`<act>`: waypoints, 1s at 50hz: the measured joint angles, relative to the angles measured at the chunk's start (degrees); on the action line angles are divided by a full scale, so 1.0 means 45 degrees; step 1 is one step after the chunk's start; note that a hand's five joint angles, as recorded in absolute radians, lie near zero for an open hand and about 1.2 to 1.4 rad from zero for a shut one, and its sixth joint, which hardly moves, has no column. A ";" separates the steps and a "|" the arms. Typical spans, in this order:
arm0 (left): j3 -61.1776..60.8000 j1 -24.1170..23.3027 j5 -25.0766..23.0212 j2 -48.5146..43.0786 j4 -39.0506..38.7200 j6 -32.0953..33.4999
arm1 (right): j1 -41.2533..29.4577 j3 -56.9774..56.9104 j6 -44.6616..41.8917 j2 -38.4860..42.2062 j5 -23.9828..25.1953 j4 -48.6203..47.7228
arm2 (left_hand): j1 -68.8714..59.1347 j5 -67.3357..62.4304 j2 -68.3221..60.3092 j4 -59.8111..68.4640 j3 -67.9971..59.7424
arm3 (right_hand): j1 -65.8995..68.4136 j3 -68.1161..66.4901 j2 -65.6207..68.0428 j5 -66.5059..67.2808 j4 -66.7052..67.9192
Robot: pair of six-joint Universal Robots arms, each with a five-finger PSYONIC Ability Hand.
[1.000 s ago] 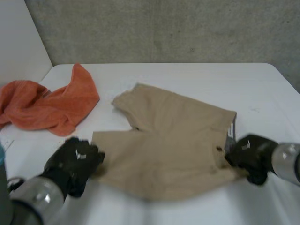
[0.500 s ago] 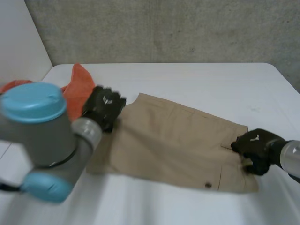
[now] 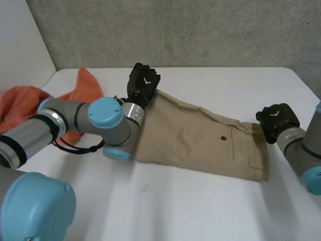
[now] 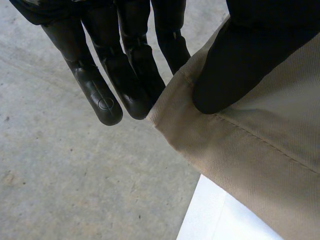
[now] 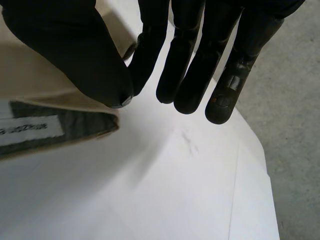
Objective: Fold the laundry.
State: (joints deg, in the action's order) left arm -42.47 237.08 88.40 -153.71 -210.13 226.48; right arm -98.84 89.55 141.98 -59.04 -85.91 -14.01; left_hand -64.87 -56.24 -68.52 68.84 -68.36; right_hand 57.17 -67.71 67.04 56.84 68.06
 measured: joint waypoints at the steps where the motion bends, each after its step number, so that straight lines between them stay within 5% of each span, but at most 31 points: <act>1: 0.0207 0.0003 -0.0086 -0.0202 -0.0041 -0.0011 | -0.0055 -0.0133 0.0023 0.0126 -0.0060 -0.0066 | 0.0001 0.0000 0.0000 0.0000 0.0000 | 0.0000 0.0000 -0.0001 0.0000 0.0000; 13: 0.1051 0.0059 -0.0491 -0.1302 -0.0845 -0.0044 | -0.0250 -0.1061 0.0223 0.0802 -0.1035 -0.0345 | 0.0566 0.0575 0.0995 -0.0849 0.0981 | -0.0863 0.0931 -0.1042 -0.0815 -0.0994; 15: 0.0820 0.0062 -0.0465 -0.1244 -0.1026 -0.0047 | -0.0237 -0.1074 0.0265 0.0730 -0.1237 -0.0323 | 0.2613 0.2400 0.2959 -0.2731 0.2661 | -0.6340 0.6517 -0.6782 -0.6263 -0.6545; 16: 0.0676 0.0057 -0.0452 -0.1187 -0.1095 -0.0045 | -0.0234 -0.1059 0.0295 0.0669 -0.1284 -0.0305 | 0.6874 0.6103 0.6672 -0.6490 0.6322 | -0.8985 1.0026 -1.0049 -0.9642 -0.9862; 18: 0.0304 0.0046 -0.0432 -0.0990 -0.1268 -0.0042 | -0.0232 -0.0989 0.0391 0.0450 -0.1331 -0.0262 | 1.0516 0.9763 1.0297 -1.0225 1.0169 | -0.9947 1.1652 -1.1523 -1.1368 -1.1694; 22: -0.0968 0.0025 -0.0395 -0.0141 -0.1977 -0.0038 | -0.0219 -0.0733 0.0754 -0.0354 -0.1247 -0.0085 | 1.1924 1.1862 1.2562 -1.2647 1.2478 | -1.0138 1.2300 -1.2079 -1.1767 -1.2178; 34: -0.6364 0.0026 0.0067 0.3881 -0.4110 -0.0449 | -0.0040 0.1001 0.2797 -0.3889 0.1278 0.3023 | 1.1924 1.1862 1.2657 -1.2701 1.2549 | -1.0138 1.2301 -1.2094 -1.1767 -1.2178; 40: -0.8489 0.0090 0.0301 0.5803 -0.2608 -0.2377 | 0.0260 0.2429 0.3408 -0.4377 0.2476 0.4059 | 1.1924 1.1862 1.2657 -1.2701 1.2549 | -1.0075 1.2209 -1.2009 -1.1722 -1.2143; 50: -0.9986 0.0264 0.0329 0.7719 0.1204 -0.5941 | 0.0577 0.4305 0.3476 -0.3847 0.2697 0.1972 | 1.1924 1.1856 1.2657 -1.2700 1.2549 | -0.8999 1.0679 -1.0667 -1.0525 -1.0761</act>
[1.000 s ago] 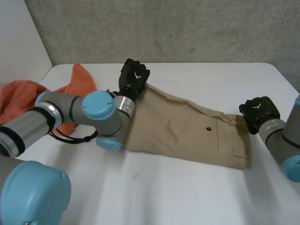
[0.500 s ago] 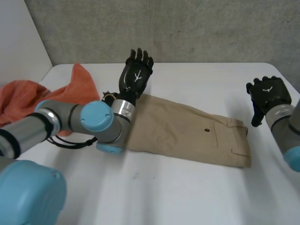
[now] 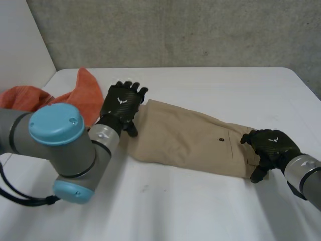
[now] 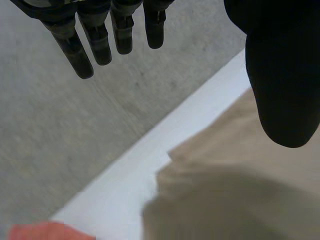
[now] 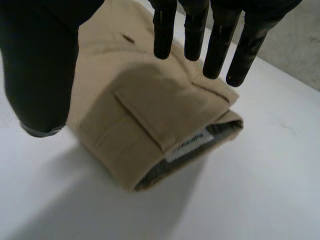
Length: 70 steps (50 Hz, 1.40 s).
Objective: Fold the laundry.
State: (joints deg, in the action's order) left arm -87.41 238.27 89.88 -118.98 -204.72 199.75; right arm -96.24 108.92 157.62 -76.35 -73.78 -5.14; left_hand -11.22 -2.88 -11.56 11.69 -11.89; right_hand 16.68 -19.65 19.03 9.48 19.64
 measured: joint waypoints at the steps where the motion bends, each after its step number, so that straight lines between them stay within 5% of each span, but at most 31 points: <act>1: -0.0117 0.0008 0.0002 0.0184 0.0348 -0.0267 | 0.0024 0.0091 -0.0020 0.0150 -0.0035 -0.0228 | 0.0000 0.0000 0.0000 0.0000 0.0000 | 0.0000 0.0000 0.0000 0.0000 0.0000; 8: -0.0767 0.0041 -0.0005 0.0972 0.0933 -0.0719 | 0.0095 0.0145 -0.0162 0.1043 -0.0392 -0.1366 | 0.0000 0.0000 0.0000 -0.0001 -0.0002 | 0.3479 -0.4071 0.4230 0.3869 0.4053; 11: -0.1088 0.0069 -0.0010 0.1233 0.0874 -0.0709 | 0.0116 0.0002 -0.0315 0.1457 -0.0615 -0.1751 | 0.0000 0.0000 0.0000 -0.0001 -0.0002 | 0.6481 -0.9018 0.9204 0.8741 0.9050; 21: -0.1632 0.0223 0.0066 0.1646 0.0783 -0.0657 | 0.1100 -0.0069 -0.1222 0.1116 -0.0844 -0.1589 | 0.0000 0.0000 0.0000 -0.0001 0.0000 | 0.7321 -1.0714 1.0666 1.0205 1.0763; 34: -0.2445 0.0971 0.0062 0.3234 0.0806 -0.0663 | 0.3986 -0.0612 -0.4991 -0.0738 -0.0518 0.0420 | 0.0000 0.0000 0.0000 -0.0001 0.0000 | 0.7321 -1.0714 1.0666 1.0205 1.0766; 44: -0.2520 0.1003 0.0083 0.3416 0.0812 -0.0678 | -0.1351 -0.3153 -0.5325 -0.0338 -0.0370 0.0542 | 0.0000 0.0000 0.0000 -0.0001 0.0000 | 0.7321 -1.0714 1.0666 1.0472 1.0770; 53: -0.2258 0.0906 0.0096 0.3373 0.0755 -0.0678 | -0.6360 -0.4881 -0.5588 0.2571 0.0059 0.0009 | 0.0000 0.0000 0.0000 -0.0001 0.0000 | 0.7321 -1.0714 1.0666 1.0633 1.0770; 56: -0.2108 0.0887 0.0108 0.3329 0.0741 -0.0686 | -0.6710 -0.5192 -0.5485 0.3015 0.0189 -0.0016 | 0.0000 0.0000 0.0000 -0.0001 0.0000 | 0.7321 -1.0714 1.0666 1.0633 1.0770; 59: -0.1633 0.0832 0.0221 0.3160 0.0730 -0.0732 | -0.6890 -0.5707 -0.4640 0.3428 0.0356 -0.0054 | 0.0000 0.0000 0.0000 -0.0001 0.0000 | 0.4935 -0.6042 0.5979 0.6195 0.6061; 63: -0.1082 0.0706 0.0438 0.2849 0.0747 -0.0775 | -0.6676 -0.5923 -0.3476 0.3277 0.0279 -0.0073 | 0.0000 0.0000 0.0000 -0.0001 0.0000 | 0.2664 -0.3103 0.3317 0.3143 0.3099; 70: -0.0278 0.0079 0.0978 0.2217 0.0824 -0.0819 | -0.4106 -0.5360 -0.0457 0.1250 -0.1290 0.0198 | 0.0000 0.0000 0.0000 -0.0001 0.0000 | -0.0317 0.0595 -0.0263 -0.0619 -0.0601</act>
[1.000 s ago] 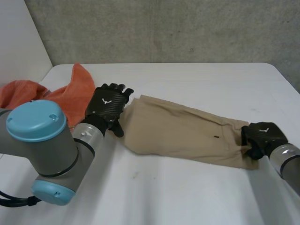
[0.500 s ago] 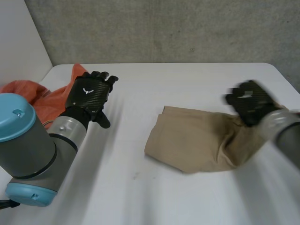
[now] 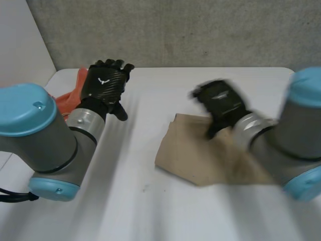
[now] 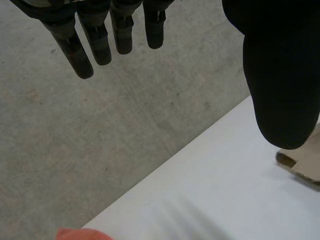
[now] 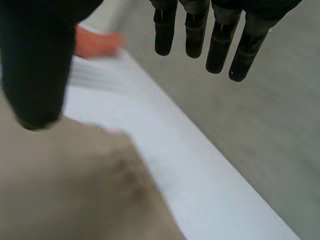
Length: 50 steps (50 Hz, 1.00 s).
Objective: Fold the laundry.
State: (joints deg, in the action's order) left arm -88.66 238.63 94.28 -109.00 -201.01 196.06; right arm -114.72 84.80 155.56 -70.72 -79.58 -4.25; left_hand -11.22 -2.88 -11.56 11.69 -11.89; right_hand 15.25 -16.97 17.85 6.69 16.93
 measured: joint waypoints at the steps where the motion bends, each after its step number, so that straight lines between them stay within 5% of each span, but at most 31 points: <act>1: 0.0000 0.0000 0.0000 0.0000 0.0000 0.0000 | 0.0000 0.0000 0.0000 0.0000 0.0000 0.0000 | 0.0000 0.0000 0.0000 0.0000 0.0000 | 0.0000 0.0000 0.0000 0.0000 0.0000; 5: -0.0228 -0.0362 0.0089 -0.0055 -0.0008 -0.0013 | 0.3165 0.1267 -0.0205 -0.1138 -0.0485 0.0782 | 0.0000 0.0000 0.0000 0.0000 0.0000 | 0.0000 -0.0001 0.0000 0.0000 0.0000; 10: -0.0526 -0.0514 0.0063 -0.0031 -0.0052 -0.0016 | 0.5046 0.2222 -0.1468 -0.1385 0.0205 0.1271 | 0.0000 0.0000 0.0000 0.0000 0.0000 | 0.0098 -0.0179 0.0036 0.0268 0.0154; 11: -0.0610 -0.0546 0.0048 -0.0031 -0.0065 -0.0016 | 0.6542 0.3056 -0.2809 -0.1432 0.1139 0.1579 | 0.0000 0.0000 0.0000 0.0000 -0.0002 | 0.0379 -0.0637 0.0239 0.0757 0.0659; 20: -0.0752 -0.0557 0.0034 -0.0068 -0.0081 -0.0016 | 0.9727 0.4853 -0.5121 -0.1283 0.3784 0.1556 | 0.0000 0.0000 0.0000 0.0000 0.0000 | 0.0738 -0.1025 0.0427 0.1102 0.1065; 29: -0.0769 -0.0550 0.0041 -0.0072 -0.0077 -0.0015 | 1.0841 0.5639 -0.5267 -0.1071 0.5180 0.0648 | 0.0000 0.0000 0.0000 0.0000 0.0000 | 0.1121 -0.1466 0.1093 0.1463 0.1476; 41: -0.0879 -0.0570 0.0037 -0.0050 -0.0074 -0.0015 | 1.0901 0.5972 -0.5207 -0.0396 0.5258 -0.0787 | 0.0000 0.0000 0.0000 0.0000 0.0000 | 0.2841 -0.3584 0.3381 0.3329 0.3519; 50: -0.1027 -0.0569 0.0027 -0.0033 -0.0078 -0.0015 | 1.0894 0.5926 -0.5221 -0.0151 0.5193 -0.1526 | 0.0000 0.0000 0.0000 0.0000 0.0001 | 0.7789 -1.0802 1.0791 1.0182 1.1017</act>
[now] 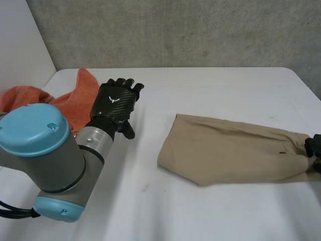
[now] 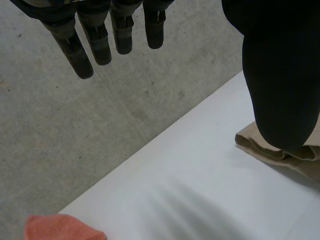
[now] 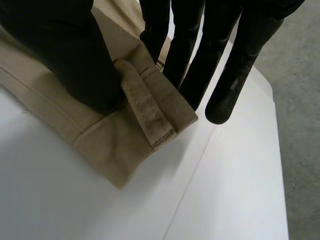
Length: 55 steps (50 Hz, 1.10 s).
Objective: Fold the laundry.
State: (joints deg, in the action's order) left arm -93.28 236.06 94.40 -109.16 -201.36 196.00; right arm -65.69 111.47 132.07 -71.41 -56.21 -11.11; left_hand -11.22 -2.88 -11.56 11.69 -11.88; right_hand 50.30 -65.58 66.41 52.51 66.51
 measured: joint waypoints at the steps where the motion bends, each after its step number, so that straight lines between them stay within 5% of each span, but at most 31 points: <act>1: -0.0030 0.0001 -0.0001 0.0007 0.0000 0.0000 | 0.0003 -0.0026 -0.0007 0.0002 -0.0020 -0.0074 | 0.0000 0.0000 0.0000 0.0000 -0.0003 | 0.0256 -0.0269 0.0158 0.0230 0.0261; 15: -0.0382 0.0085 -0.0004 0.0350 0.0007 0.0000 | -0.0851 -0.0870 -0.0722 -0.1207 -0.1143 0.0092 | 0.0000 0.0000 0.0000 0.0000 -0.0001 | 0.0847 -0.0336 0.0158 0.0412 0.0350; 24: -0.0700 0.0282 0.0011 0.0784 0.0001 0.0000 | -0.5771 -0.2579 -0.1287 -0.2446 -0.1989 0.0632 | 0.0000 0.0000 0.0000 0.0000 -0.0001 | 0.1147 -0.0517 0.0158 0.0793 0.0352; 27: -0.0722 0.0299 0.0026 0.0821 -0.0003 0.0000 | -0.7612 -0.3068 -0.1574 -0.1939 -0.1973 0.0666 | 0.0000 0.0000 0.0000 0.0000 -0.0003 | 0.1150 -0.0526 0.0189 0.0852 0.0374; 30: -0.0725 0.0306 0.0034 0.0830 -0.0002 0.0000 | -0.7815 -0.3120 -0.1611 -0.1864 -0.1965 0.0666 | 0.0000 0.0000 0.0000 0.0000 -0.0001 | 0.1150 -0.0526 0.0189 0.0852 0.0374; 31: -0.0706 0.0324 0.0050 0.0841 -0.0008 0.0000 | -1.0182 -0.3659 -0.2060 -0.0807 -0.1857 0.0674 | 0.0000 0.0000 0.0000 0.0000 -0.0001 | 0.1150 -0.0526 0.0189 0.0852 0.0374; 34: -0.0648 0.0350 0.0066 0.0841 -0.0014 0.0000 | -1.1660 -0.4036 -0.2299 0.0081 -0.1820 0.0674 | 0.0000 0.0000 0.0000 0.0000 -0.0001 | 0.1150 -0.0594 0.0189 0.0854 0.0394; 37: -0.0532 0.0390 0.0079 0.0833 -0.0023 0.0008 | -1.2589 -0.4399 -0.2329 0.0856 -0.1854 0.0708 | 0.0000 0.0000 0.0000 0.0000 -0.0001 | -0.0730 0.1926 -0.2208 -0.1327 -0.2131; 38: -0.0404 0.0409 0.0086 0.0811 -0.0028 0.0009 | -1.2936 -0.4608 -0.2209 0.1219 -0.1884 0.0738 | 0.0000 0.0000 0.0000 0.0000 -0.0001 | -0.4612 0.5905 -0.6523 -0.5252 -0.6028; 40: -0.0202 0.0421 0.0090 0.0771 -0.0033 0.0006 | -1.3119 -0.4800 -0.1862 0.1436 -0.1915 0.0769 | 0.0000 0.0000 0.0000 0.0000 -0.0001 | -0.7643 0.9694 -1.0052 -0.8810 -0.9813; 43: 0.0116 0.0413 0.0089 0.0719 -0.0036 -0.0016 | -1.3090 -0.5021 -0.0973 0.1432 -0.1973 0.0797 | 0.0000 0.0000 0.0000 0.0000 -0.0001 | -0.8546 1.1455 -1.1679 -1.0550 -1.1588; 55: 0.2947 -0.0280 -0.0058 -0.0830 0.0143 -0.0933 | -1.0491 -0.5488 0.6802 -0.0817 -0.2973 0.1591 | 0.0000 0.0000 0.0000 0.0000 -0.0001 | -0.8656 1.1852 -1.1963 -1.0823 -1.1838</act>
State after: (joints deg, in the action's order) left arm -80.02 234.80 94.15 -112.89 -200.71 191.80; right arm -112.90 86.77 162.68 -75.08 -69.59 -3.96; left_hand -11.22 -2.88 -11.56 11.69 -11.89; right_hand 11.35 -12.25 12.58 3.81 13.24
